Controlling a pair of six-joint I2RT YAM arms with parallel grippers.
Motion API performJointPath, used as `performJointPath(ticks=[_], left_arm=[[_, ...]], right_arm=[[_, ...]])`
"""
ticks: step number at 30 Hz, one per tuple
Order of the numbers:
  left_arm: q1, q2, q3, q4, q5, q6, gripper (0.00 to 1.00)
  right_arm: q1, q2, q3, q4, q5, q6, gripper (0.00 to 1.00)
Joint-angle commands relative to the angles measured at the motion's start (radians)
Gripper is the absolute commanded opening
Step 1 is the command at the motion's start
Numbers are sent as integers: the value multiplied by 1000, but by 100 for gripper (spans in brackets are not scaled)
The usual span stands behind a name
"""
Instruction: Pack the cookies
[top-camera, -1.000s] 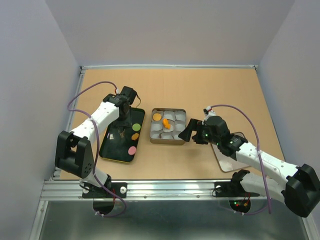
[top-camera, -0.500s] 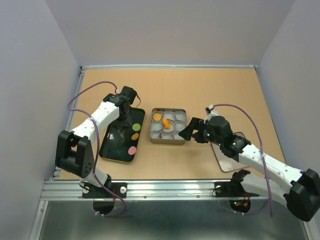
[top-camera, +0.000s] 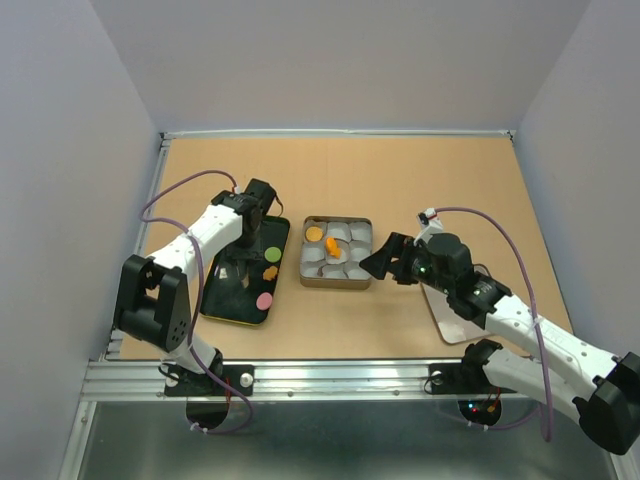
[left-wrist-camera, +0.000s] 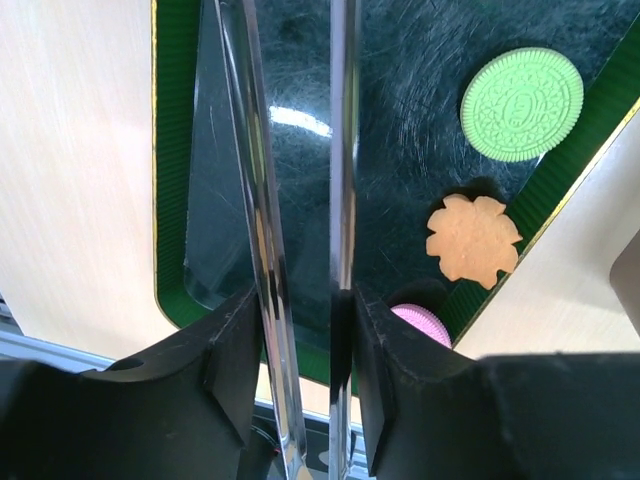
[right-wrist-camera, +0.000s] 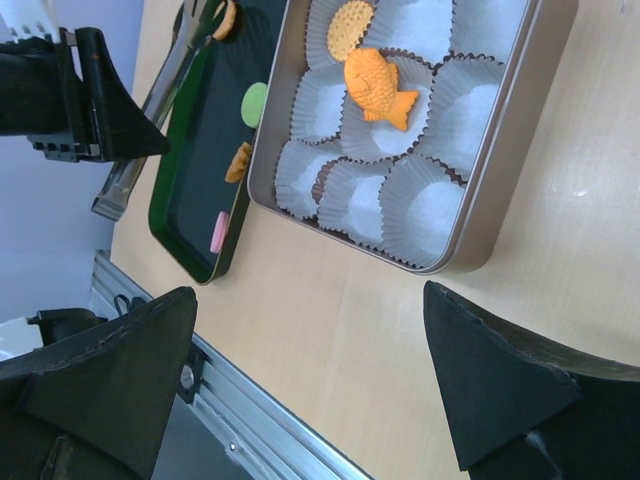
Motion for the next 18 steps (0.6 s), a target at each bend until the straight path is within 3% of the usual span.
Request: performJointPath(ticks=[1, 10, 15, 18], left_arm=[[-11, -11, -4, -31, -12, -19, 45], [-43, -12, 2, -40, 12, -28, 33], [-48, -32, 8, -22, 52, -25, 17], [-50, -60, 23, 6, 89, -18, 14]], right_arm=[[-6, -32, 8, 44, 10, 7, 99], [-5, -40, 12, 44, 10, 10, 99], [-6, -55, 0, 44, 10, 13, 99], [-5, -69, -5, 43, 7, 19, 100]])
